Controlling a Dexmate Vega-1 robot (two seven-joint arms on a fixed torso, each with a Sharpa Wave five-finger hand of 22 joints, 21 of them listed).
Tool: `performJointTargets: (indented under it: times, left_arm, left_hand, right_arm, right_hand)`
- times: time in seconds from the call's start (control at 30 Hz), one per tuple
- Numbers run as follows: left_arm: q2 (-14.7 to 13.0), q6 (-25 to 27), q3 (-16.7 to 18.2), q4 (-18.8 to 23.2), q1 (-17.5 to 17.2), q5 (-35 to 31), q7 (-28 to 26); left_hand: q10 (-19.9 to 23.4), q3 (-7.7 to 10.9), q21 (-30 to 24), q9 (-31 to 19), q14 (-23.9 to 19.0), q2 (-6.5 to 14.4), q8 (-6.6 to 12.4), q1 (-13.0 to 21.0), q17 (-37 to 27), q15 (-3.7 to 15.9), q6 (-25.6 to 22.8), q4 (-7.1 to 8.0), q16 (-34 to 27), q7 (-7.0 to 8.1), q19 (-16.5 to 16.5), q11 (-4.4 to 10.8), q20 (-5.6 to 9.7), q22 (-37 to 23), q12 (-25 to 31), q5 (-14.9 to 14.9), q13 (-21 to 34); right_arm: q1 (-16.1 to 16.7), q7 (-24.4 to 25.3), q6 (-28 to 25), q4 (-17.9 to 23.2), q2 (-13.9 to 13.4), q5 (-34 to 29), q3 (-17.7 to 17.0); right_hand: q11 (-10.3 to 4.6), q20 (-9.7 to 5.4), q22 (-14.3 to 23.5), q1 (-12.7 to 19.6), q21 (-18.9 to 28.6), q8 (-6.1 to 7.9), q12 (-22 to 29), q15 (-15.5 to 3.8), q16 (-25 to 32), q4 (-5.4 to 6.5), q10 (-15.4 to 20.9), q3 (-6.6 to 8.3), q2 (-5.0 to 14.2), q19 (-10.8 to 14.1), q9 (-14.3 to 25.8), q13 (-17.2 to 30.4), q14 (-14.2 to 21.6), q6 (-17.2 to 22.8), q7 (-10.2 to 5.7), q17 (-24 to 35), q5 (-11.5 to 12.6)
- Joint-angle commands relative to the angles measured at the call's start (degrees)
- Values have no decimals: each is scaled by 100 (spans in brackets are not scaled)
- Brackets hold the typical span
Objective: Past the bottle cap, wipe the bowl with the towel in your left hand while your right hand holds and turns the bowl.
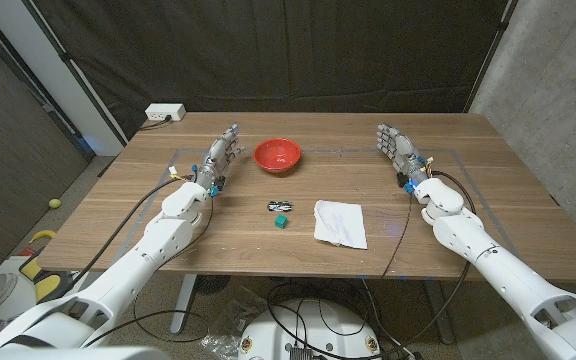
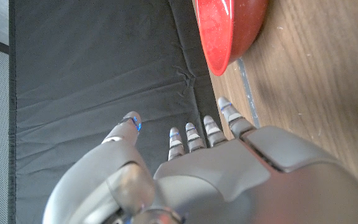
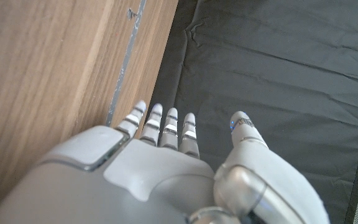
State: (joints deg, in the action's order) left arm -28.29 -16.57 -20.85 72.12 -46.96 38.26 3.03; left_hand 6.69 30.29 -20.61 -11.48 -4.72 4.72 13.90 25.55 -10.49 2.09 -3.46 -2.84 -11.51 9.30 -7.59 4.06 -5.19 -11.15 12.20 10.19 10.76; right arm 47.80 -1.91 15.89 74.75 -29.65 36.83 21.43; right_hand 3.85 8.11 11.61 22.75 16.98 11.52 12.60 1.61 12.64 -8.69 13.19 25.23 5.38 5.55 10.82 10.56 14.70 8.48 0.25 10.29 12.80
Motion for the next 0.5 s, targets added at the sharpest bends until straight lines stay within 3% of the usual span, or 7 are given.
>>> performJointTargets:
  times: [0.03, 0.07, 0.1, 0.13, 0.23, 0.33, 0.5]
  left_arm:
    - [7, 75, -36, 49, 49, -180, -343]
    - [-3, 124, -39, 29, 78, -129, -260]
    - [-33, 219, -53, 18, 119, -87, -175]
    - [-68, 315, -74, 50, 142, -96, -174]
    - [-148, 605, -126, 332, 104, -321, -645]
    - [-205, 969, -128, 600, 72, -391, -1021]
    - [-264, 1595, -90, 1059, 15, -464, -1697]
  left_hand:
    - [-192, 229, 196, -141, 838, 97, 754, 422, -17, 25, -1550, -366, 164, -677, 510, -70, 207, -35, -162, 29, 52]
    - [-264, 314, 38, -176, 286, 131, 552, 613, -43, 63, -855, -494, -69, -360, 126, -30, 159, -40, -97, 26, 65]
    - [-185, 314, -182, -140, -601, 125, 240, 638, -72, 176, -53, -485, -305, 5, -380, 102, 42, -49, -33, 10, 67]
    - [25, 292, -352, -105, -1107, 95, 46, 619, -74, 182, 384, -458, -398, 150, -767, 171, 17, -50, 40, -6, 66]
    - [379, 122, -323, -59, -1049, -42, -52, 408, -86, 157, 536, -314, -229, 170, -644, 146, -15, -38, 109, -23, 67]
    - [69, -5, -172, -40, -611, -77, -92, 258, -117, 47, 597, -192, -14, 90, -218, 110, 50, -45, -50, 6, 68]
    - [-58, -78, -125, -34, -316, -112, -94, 197, -136, 9, 601, -144, 78, 2, -72, 66, 56, -51, -90, 18, 74]
  right_arm:
    - [-87, 193, -168, 90, -112, -251, 80]
    - [-114, -6, -92, -27, -64, -117, 58]
    - [-186, -309, -11, -205, -31, 10, 59]
    - [-224, -449, 10, -282, -29, 49, 71]
    - [-159, -69, -75, -99, -95, -197, 108]
    - [-143, -85, -14, -113, -76, -178, 95]
    - [-131, -72, -36, -83, -127, -241, 119]
  right_hand:
    - [2, -65, 22, 184, -284, 306, -132, 91, -278, -13, -341, 58, 33, -654, 34, 3, -965, 1016, 26, -10, 83]
    - [-36, 58, 26, 230, -169, 180, -106, -21, -146, -23, -340, 77, 27, -349, 34, 1, -661, 836, 13, -5, 81]
    - [-86, 166, 30, 229, 7, 24, -30, -154, 23, -7, -165, 64, -15, 131, 35, -1, 20, 585, -41, 5, 66]
    - [-63, 137, 31, 213, 84, -86, -27, -239, 57, 5, -118, 37, -69, 349, 31, -4, 355, 303, -14, -2, 62]
    - [-77, 54, 31, 225, 18, -73, -68, -5, -163, 16, -184, 0, -84, 209, 24, -9, -9, 214, -37, -5, 60]
    - [-37, -14, 31, 224, -25, -60, -74, 39, -214, 22, -193, -12, -82, 113, 23, -9, -138, 230, -53, -3, 57]
    - [-5, -39, 33, 220, -25, -25, -21, 76, -190, 30, -49, -29, -78, 121, 21, -7, -96, 311, -55, 0, 55]
